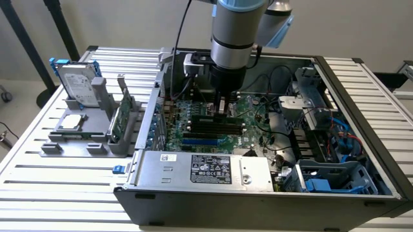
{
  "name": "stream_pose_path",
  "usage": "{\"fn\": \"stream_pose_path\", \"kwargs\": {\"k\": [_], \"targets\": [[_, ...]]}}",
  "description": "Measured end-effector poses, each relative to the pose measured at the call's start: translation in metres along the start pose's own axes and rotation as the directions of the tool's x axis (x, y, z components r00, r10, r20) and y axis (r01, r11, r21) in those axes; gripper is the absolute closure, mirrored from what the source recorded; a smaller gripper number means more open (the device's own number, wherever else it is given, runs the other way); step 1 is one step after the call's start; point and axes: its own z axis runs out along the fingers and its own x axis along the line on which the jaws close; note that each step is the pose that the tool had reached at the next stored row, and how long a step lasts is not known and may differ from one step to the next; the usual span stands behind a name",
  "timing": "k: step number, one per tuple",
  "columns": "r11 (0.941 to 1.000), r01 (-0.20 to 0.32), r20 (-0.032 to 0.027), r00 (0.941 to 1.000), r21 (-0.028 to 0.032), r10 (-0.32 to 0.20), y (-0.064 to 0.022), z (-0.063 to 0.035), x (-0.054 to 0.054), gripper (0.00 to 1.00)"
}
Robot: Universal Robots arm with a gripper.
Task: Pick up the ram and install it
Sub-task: 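Insert the ram into the slot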
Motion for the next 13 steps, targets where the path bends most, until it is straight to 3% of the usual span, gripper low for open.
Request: {"fn": "stream_pose_path", "kwargs": {"k": [13], "targets": [[0.9999, 0.017, -0.0017, 0.9999, -0.0003, -0.017, -0.0003, 0.0032, 0.0013, 0.86]]}}
